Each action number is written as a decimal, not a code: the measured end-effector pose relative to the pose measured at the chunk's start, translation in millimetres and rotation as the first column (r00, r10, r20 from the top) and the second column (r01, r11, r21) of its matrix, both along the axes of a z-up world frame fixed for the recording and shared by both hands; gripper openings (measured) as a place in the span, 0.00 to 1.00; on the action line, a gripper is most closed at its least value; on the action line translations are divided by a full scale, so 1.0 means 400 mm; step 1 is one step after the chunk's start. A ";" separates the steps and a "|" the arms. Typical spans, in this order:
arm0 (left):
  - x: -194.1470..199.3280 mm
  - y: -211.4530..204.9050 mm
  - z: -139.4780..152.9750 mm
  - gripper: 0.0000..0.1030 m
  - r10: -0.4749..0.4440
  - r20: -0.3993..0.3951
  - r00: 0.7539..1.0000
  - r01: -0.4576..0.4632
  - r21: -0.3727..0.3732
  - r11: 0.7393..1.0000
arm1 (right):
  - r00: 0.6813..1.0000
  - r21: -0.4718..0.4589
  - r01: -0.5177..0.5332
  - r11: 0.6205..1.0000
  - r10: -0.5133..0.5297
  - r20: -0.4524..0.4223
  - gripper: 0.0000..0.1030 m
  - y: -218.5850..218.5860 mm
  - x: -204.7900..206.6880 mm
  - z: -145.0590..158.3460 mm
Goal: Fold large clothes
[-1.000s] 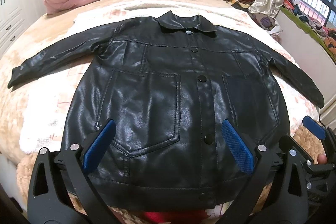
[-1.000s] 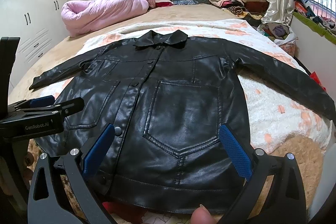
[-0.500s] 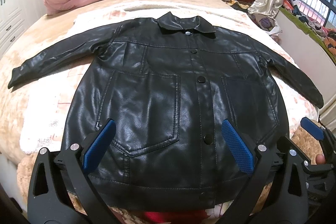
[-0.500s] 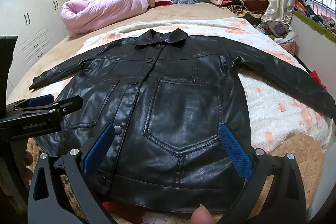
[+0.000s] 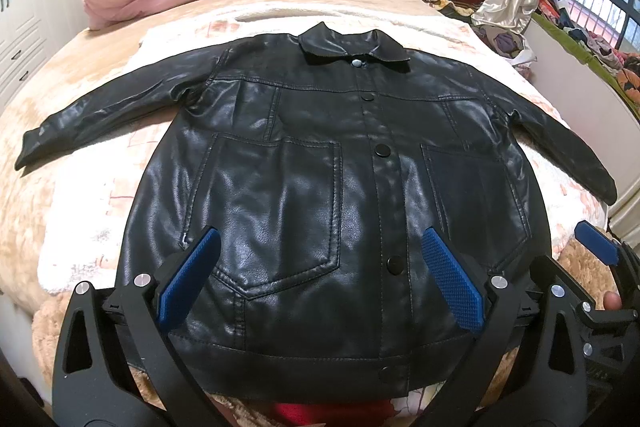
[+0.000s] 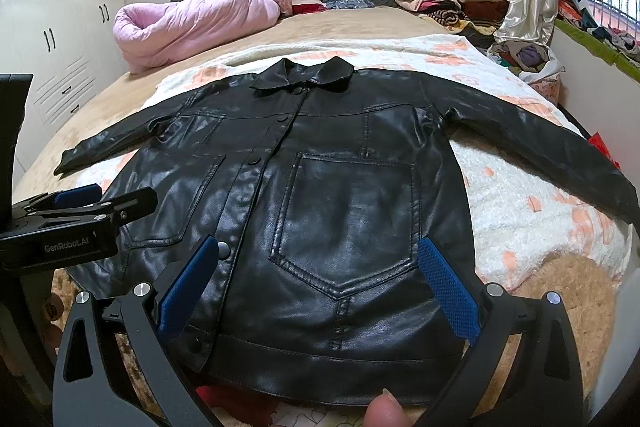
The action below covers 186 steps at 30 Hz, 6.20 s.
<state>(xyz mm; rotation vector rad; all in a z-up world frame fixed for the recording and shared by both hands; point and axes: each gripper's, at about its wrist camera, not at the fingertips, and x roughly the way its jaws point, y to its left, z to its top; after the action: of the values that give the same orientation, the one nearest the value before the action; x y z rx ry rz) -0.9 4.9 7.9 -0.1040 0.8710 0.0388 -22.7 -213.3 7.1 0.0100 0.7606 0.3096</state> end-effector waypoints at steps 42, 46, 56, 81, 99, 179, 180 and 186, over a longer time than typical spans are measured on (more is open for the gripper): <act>0.195 0.008 0.016 0.91 0.011 -0.023 1.000 -0.011 0.000 1.000 | 0.996 0.107 0.070 0.992 -0.063 -0.067 0.96 -0.016 0.243 0.049; 0.233 0.012 0.026 0.91 0.010 -0.027 1.000 -0.010 -0.014 1.000 | 0.994 0.120 0.091 0.989 -0.083 -0.071 0.96 -0.027 0.281 0.055; 0.334 -0.002 0.036 0.91 -0.024 -0.040 0.999 0.022 -0.041 0.999 | 0.980 0.146 0.183 0.972 -0.169 -0.106 0.96 -0.104 0.367 0.047; 0.505 -0.078 -0.062 0.91 -0.114 -0.090 0.989 0.110 -0.048 0.993 | 0.711 0.173 0.696 0.697 -0.637 -0.298 0.96 -0.562 0.447 -0.101; 0.569 -0.076 -0.072 0.91 -0.116 -0.090 0.989 0.111 -0.053 0.992 | 0.459 0.295 0.885 0.360 -0.784 -0.419 0.96 -0.832 0.398 -0.203; 0.518 0.386 -0.127 0.91 0.012 -0.088 0.996 -0.068 -0.679 0.731 | 0.918 0.081 -0.385 0.919 0.391 -0.068 0.64 0.341 0.480 -0.119; 0.525 0.382 -0.137 0.91 0.011 -0.106 0.994 -0.079 -0.670 0.738 | 0.916 0.084 -0.389 0.917 0.395 -0.070 0.76 0.335 0.471 -0.117; 0.538 0.348 -0.155 0.83 -0.006 -0.113 0.994 -0.066 -0.622 0.780 | 0.912 0.144 -0.400 0.905 0.409 -0.037 0.91 0.283 0.409 -0.083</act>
<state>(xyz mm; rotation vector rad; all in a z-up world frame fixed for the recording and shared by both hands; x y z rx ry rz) 214.3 144.1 -53.9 -0.7534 0.9647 -0.2240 140.9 -100.1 -26.2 -0.0116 0.8048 0.7614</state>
